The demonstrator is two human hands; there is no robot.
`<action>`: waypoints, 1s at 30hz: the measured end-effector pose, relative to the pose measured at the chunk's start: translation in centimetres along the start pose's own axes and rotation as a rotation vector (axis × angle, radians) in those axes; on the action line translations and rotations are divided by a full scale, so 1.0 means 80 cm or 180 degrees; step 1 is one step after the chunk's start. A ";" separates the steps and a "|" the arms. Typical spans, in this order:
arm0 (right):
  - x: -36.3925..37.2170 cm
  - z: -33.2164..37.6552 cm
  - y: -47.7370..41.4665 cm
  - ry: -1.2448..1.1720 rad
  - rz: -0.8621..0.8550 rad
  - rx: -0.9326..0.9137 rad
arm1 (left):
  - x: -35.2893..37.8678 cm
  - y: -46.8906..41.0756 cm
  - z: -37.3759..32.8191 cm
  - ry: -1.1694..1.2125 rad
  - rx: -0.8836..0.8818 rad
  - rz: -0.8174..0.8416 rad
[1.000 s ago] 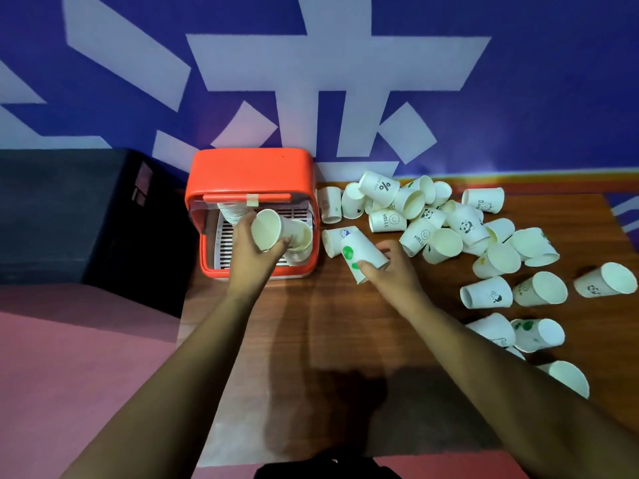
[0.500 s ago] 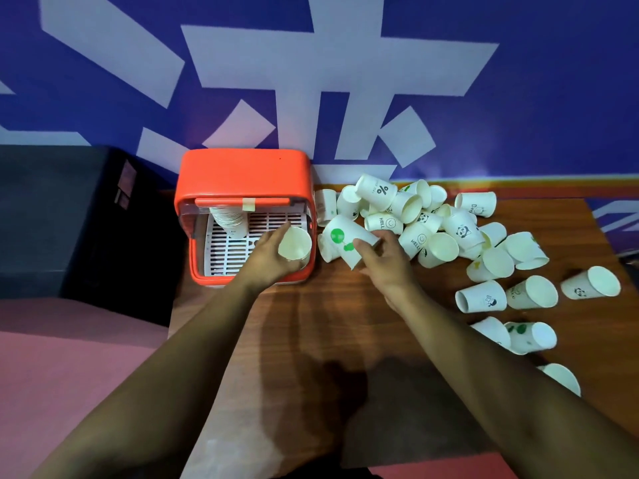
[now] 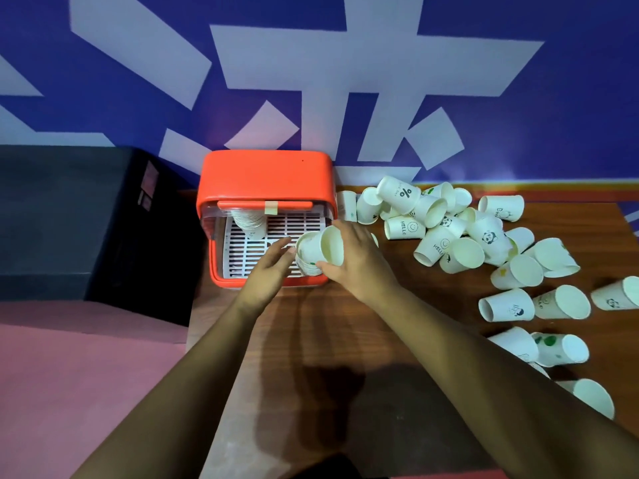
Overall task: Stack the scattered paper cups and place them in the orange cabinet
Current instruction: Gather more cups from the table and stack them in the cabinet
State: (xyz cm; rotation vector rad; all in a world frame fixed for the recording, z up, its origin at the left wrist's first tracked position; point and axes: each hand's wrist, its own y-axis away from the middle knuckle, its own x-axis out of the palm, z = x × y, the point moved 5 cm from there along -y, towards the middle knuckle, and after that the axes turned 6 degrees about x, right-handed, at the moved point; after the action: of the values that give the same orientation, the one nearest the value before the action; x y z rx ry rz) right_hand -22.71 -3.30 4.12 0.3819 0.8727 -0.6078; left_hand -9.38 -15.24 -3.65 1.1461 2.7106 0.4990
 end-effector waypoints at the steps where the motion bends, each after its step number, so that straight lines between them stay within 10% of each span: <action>1: 0.006 0.002 -0.001 0.0060 -0.0039 -0.0086 | 0.001 0.001 -0.002 0.0034 0.0012 0.0034; 30: 0.016 -0.126 0.045 -0.1055 0.0343 0.1561 | 0.021 0.047 -0.006 -0.0826 0.0483 -0.0019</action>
State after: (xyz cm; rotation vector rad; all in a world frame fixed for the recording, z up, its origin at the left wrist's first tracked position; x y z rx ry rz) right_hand -25.75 4.48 -2.65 0.7419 0.3752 -0.7586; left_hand -8.15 -11.70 -1.86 1.1481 2.5593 0.1329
